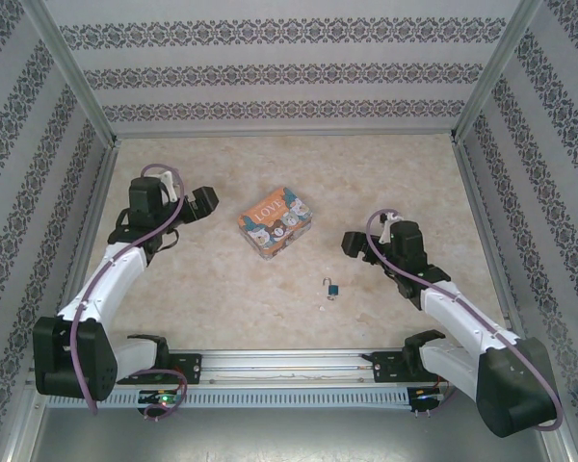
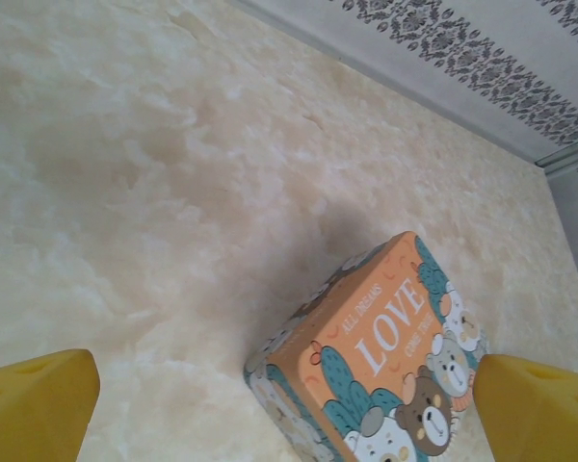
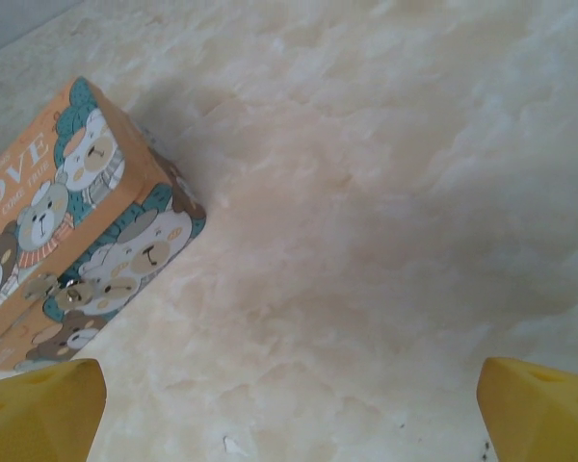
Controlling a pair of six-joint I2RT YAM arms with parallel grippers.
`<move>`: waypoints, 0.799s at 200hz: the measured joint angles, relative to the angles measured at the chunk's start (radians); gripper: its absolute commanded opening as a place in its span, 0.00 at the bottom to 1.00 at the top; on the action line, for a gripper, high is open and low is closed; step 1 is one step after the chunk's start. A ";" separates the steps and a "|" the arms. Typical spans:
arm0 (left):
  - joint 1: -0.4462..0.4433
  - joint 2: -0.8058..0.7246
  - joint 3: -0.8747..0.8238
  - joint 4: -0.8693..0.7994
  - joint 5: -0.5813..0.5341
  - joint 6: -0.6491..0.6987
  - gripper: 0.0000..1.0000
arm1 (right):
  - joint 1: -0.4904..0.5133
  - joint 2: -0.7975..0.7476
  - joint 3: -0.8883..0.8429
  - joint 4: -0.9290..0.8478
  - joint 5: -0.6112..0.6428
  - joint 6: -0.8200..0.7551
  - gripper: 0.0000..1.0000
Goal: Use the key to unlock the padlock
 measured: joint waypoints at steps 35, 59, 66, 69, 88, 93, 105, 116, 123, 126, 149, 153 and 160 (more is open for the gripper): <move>0.000 -0.085 -0.066 0.039 -0.097 0.044 0.99 | -0.012 -0.063 0.011 -0.002 0.107 -0.078 0.99; 0.003 -0.169 -0.143 0.084 -0.218 0.067 0.99 | -0.023 -0.106 0.008 0.032 0.209 -0.146 0.98; 0.007 -0.189 -0.163 0.091 -0.254 0.074 0.99 | -0.025 -0.113 0.005 0.052 0.237 -0.169 0.98; 0.010 -0.196 -0.171 0.093 -0.273 0.079 0.99 | -0.028 -0.114 0.004 0.061 0.247 -0.176 0.98; 0.023 -0.216 -0.206 0.112 -0.364 0.111 0.99 | -0.045 -0.107 -0.006 0.115 0.306 -0.232 0.98; 0.025 -0.217 -0.212 0.115 -0.384 0.121 0.99 | -0.050 -0.099 -0.009 0.131 0.317 -0.247 0.98; 0.026 -0.217 -0.229 0.123 -0.438 0.143 0.99 | -0.061 -0.070 -0.013 0.169 0.341 -0.272 0.98; 0.026 -0.217 -0.248 0.136 -0.482 0.163 0.99 | -0.067 -0.034 -0.014 0.203 0.356 -0.299 0.98; 0.026 -0.217 -0.261 0.146 -0.507 0.177 1.00 | -0.069 -0.009 -0.017 0.230 0.361 -0.316 0.99; 0.026 -0.217 -0.266 0.151 -0.515 0.184 0.99 | -0.069 0.002 -0.018 0.243 0.364 -0.325 0.98; 0.026 -0.217 -0.303 0.161 -0.560 0.239 0.99 | -0.069 0.081 -0.043 0.368 0.373 -0.375 0.98; 0.026 -0.217 -0.307 0.161 -0.565 0.247 1.00 | -0.069 0.100 -0.047 0.392 0.375 -0.382 0.98; 0.026 -0.217 -0.312 0.161 -0.575 0.263 0.99 | -0.071 0.131 -0.052 0.428 0.376 -0.396 0.98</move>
